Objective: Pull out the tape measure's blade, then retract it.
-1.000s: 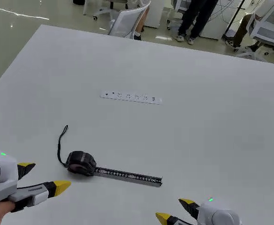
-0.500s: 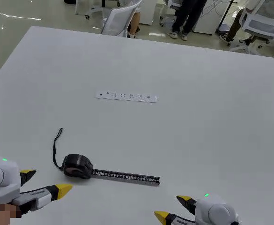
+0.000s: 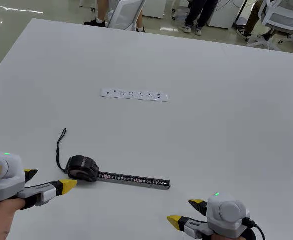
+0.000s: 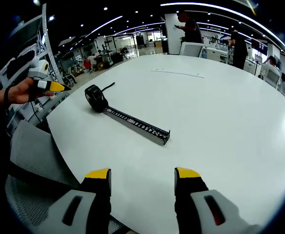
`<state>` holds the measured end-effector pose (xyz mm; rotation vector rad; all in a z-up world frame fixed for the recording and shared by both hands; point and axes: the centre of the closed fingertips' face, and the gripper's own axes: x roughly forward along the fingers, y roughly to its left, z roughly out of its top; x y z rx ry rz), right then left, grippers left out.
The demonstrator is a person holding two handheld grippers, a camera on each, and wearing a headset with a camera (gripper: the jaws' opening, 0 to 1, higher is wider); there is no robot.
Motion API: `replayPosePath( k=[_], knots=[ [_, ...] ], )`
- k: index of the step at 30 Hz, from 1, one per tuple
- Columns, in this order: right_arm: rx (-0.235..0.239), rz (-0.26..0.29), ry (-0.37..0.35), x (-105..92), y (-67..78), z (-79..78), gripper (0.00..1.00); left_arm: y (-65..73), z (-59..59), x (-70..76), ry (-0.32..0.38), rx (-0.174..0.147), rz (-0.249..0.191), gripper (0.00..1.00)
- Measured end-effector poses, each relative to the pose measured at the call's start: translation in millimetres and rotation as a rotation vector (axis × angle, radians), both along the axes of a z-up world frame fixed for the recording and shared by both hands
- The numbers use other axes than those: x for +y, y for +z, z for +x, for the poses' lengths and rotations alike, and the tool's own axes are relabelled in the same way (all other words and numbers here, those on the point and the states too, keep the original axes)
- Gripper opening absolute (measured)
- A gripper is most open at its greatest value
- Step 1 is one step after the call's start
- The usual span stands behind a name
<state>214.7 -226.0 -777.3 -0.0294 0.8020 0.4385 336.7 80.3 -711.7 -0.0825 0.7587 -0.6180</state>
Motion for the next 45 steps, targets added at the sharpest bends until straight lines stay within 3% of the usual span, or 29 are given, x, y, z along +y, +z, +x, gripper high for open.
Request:
replayPosePath(
  k=[5,14,22,34,35,43,45],
  knots=[
    [0.006,-0.008,0.026,-1.6,-2.8,10.5,0.52,-0.3,4.5,-7.7,0.006,0.014,-0.008,0.71],
    [0.028,-0.038,0.096,1.1,-10.9,29.7,0.5,-8.2,17.5,-23.7,0.005,0.03,0.019,0.71],
    [0.049,-0.061,0.156,4.3,-19.8,48.7,0.48,-18.4,27.6,-37.2,0.019,0.065,0.022,0.71],
    [0.058,-0.069,0.171,3.6,-23.6,64.7,0.42,-26.5,34.3,-42.7,0.028,0.087,0.032,0.71],
    [0.076,-0.1,0.228,4.2,-33.1,75.3,0.42,-36.4,39.0,-50.6,0.041,0.118,0.036,0.71],
    [0.084,-0.132,0.292,2.0,-40.3,87.0,0.38,-49.0,43.2,-63.5,0.06,0.155,0.04,0.71],
    [0.093,-0.141,0.312,2.7,-42.3,88.8,0.37,-53.3,44.4,-63.2,0.072,0.158,0.065,0.71]
  ],
)
